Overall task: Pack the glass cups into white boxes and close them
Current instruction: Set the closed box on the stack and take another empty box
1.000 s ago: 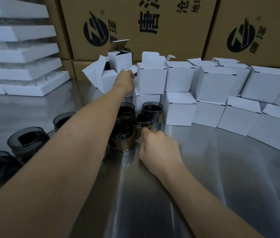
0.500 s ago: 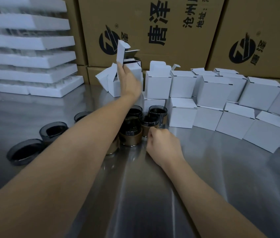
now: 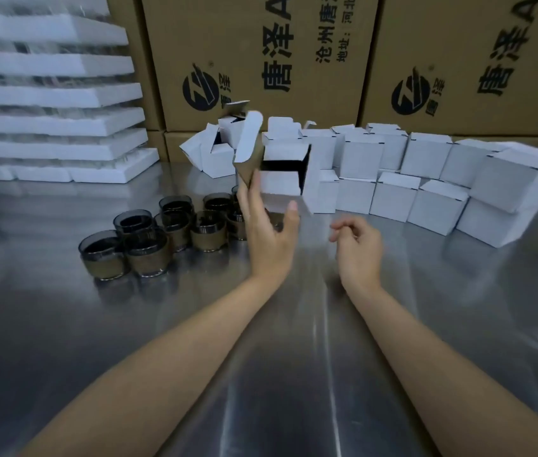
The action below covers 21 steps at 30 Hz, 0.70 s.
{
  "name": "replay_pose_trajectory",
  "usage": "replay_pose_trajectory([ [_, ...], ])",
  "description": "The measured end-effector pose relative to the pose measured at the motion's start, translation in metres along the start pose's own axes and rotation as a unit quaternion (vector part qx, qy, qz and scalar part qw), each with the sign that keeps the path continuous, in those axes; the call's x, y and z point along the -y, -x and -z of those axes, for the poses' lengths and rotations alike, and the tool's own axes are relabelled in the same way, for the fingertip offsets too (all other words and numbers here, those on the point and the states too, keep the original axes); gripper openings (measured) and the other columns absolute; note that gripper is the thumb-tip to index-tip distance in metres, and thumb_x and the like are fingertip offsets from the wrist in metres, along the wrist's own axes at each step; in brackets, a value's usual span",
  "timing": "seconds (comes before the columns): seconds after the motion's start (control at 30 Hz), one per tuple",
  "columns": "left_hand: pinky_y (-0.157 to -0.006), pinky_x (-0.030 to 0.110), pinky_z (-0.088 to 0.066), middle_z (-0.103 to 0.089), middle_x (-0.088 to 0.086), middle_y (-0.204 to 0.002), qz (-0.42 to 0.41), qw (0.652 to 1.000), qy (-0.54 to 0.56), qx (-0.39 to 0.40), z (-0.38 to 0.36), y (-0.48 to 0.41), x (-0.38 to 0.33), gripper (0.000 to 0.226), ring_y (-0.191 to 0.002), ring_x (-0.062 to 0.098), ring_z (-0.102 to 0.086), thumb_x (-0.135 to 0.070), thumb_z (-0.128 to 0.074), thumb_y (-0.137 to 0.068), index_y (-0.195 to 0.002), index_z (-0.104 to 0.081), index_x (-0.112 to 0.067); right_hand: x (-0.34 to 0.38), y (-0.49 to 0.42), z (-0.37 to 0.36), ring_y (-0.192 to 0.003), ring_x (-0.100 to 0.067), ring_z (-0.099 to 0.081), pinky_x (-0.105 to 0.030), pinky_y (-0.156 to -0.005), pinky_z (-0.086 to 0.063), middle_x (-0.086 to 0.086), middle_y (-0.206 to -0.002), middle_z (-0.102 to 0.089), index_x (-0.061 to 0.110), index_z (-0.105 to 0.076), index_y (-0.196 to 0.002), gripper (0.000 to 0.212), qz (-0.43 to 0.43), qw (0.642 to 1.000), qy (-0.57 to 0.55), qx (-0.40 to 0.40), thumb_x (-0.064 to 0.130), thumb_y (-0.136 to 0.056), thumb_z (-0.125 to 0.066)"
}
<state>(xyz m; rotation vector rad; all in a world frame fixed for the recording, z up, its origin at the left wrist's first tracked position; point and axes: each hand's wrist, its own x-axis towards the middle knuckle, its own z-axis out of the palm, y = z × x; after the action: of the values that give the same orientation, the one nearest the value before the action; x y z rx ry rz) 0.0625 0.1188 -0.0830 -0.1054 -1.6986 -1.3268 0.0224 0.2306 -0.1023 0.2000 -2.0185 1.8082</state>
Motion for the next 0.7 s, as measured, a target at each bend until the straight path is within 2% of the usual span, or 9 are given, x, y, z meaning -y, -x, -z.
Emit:
replay_pose_trajectory([
  [0.07,-0.107,0.007,-0.024,-0.031,0.009,-0.148,0.02,0.999,-0.012,0.048,0.004,0.007,0.003,0.069,-0.137,0.011,-0.03,-0.043,-0.055,-0.089,-0.145,-0.033,-0.008,0.0,0.001,0.01,-0.051,-0.001,-0.047,-0.024,-0.058,-0.04,0.004,-0.065,-0.059,0.025,-0.057,-0.071,0.038,-0.015,1.0,-0.017,-0.014,-0.005,-0.087,-0.041],
  [0.13,-0.108,0.012,-0.028,-0.034,0.004,-0.143,0.047,0.993,-0.019,0.103,0.005,0.01,0.006,0.067,-0.132,0.007,-0.034,-0.035,-0.064,-0.09,-0.145,-0.033,-0.01,0.0,0.001,0.014,-0.063,-0.009,-0.052,-0.034,-0.07,-0.046,0.007,-0.07,-0.059,0.026,-0.057,-0.074,0.035,-0.02,0.999,-0.021,-0.027,-0.001,-0.089,-0.04],
  [0.2,-0.104,0.007,-0.026,-0.035,-0.003,-0.14,0.058,0.987,-0.021,0.15,0.005,0.011,0.008,0.07,-0.127,-0.001,-0.034,-0.028,-0.07,-0.088,-0.145,-0.032,-0.012,0.003,0.002,0.013,-0.076,-0.013,-0.056,-0.037,-0.081,-0.047,0.008,-0.08,-0.062,0.025,-0.056,-0.079,0.028,-0.012,0.999,-0.005,-0.034,0.004,-0.09,-0.042],
  [0.3,-0.099,-0.001,-0.026,-0.039,-0.005,-0.138,0.053,0.984,-0.043,0.167,0.005,0.01,0.012,0.066,-0.122,-0.005,-0.036,-0.024,-0.072,-0.086,-0.142,-0.039,-0.015,0.004,0.002,0.009,-0.097,-0.012,-0.055,-0.029,-0.089,-0.043,0.003,-0.104,-0.058,0.021,-0.054,-0.096,0.012,0.035,0.999,0.018,-0.024,0.01,-0.094,-0.048],
  [0.4,-0.102,0.006,-0.031,-0.044,-0.008,-0.137,0.105,0.982,-0.022,0.153,0.007,0.005,0.015,0.063,-0.124,-0.002,-0.041,-0.021,-0.073,-0.085,-0.14,-0.044,-0.016,0.001,0.001,0.008,-0.113,-0.007,-0.048,-0.023,-0.097,-0.039,0.003,-0.123,-0.051,0.021,-0.052,-0.117,0.022,0.058,0.998,0.015,0.032,0.016,-0.095,-0.052],
  [0.47,-0.11,0.024,-0.036,-0.049,-0.004,-0.137,0.149,0.978,0.007,0.148,0.007,0.002,0.019,0.061,-0.128,0.007,-0.045,-0.02,-0.074,-0.084,-0.138,-0.046,-0.015,0.001,0.001,0.006,-0.113,-0.007,-0.05,-0.026,-0.099,-0.041,0.004,-0.125,-0.052,0.023,-0.052,-0.12,0.025,0.057,0.996,0.02,0.07,0.019,-0.095,-0.055],
  [0.53,-0.111,0.034,-0.039,-0.054,0.0,-0.136,0.18,0.972,0.033,0.148,0.007,0.0,0.02,0.059,-0.127,0.011,-0.049,-0.017,-0.075,-0.084,-0.136,-0.048,-0.015,0.0,0.001,0.006,-0.111,-0.009,-0.052,-0.029,-0.099,-0.043,0.004,-0.123,-0.055,0.025,-0.053,-0.117,0.025,0.058,0.995,0.026,0.083,0.021,-0.094,-0.059],
  [0.63,-0.109,0.031,-0.041,-0.056,0.001,-0.134,0.193,0.968,0.046,0.15,0.007,-0.002,0.021,0.056,-0.125,0.011,-0.052,-0.014,-0.074,-0.084,-0.135,-0.049,-0.014,0.001,0.001,0.006,-0.106,-0.007,-0.054,-0.025,-0.094,-0.045,0.004,-0.121,-0.056,0.024,-0.055,-0.115,0.025,0.054,0.996,0.012,0.07,0.021,-0.091,-0.063],
  [0.7,-0.105,0.024,-0.042,-0.055,0.0,-0.135,0.191,0.968,0.043,0.158,0.007,-0.002,0.022,0.056,-0.124,0.008,-0.052,-0.013,-0.072,-0.085,-0.136,-0.049,-0.014,0.001,0.001,0.005,-0.1,-0.003,-0.054,-0.017,-0.087,-0.043,0.004,-0.119,-0.056,0.022,-0.057,-0.115,0.027,0.047,0.997,0.004,0.054,0.023,-0.09,-0.066],
])
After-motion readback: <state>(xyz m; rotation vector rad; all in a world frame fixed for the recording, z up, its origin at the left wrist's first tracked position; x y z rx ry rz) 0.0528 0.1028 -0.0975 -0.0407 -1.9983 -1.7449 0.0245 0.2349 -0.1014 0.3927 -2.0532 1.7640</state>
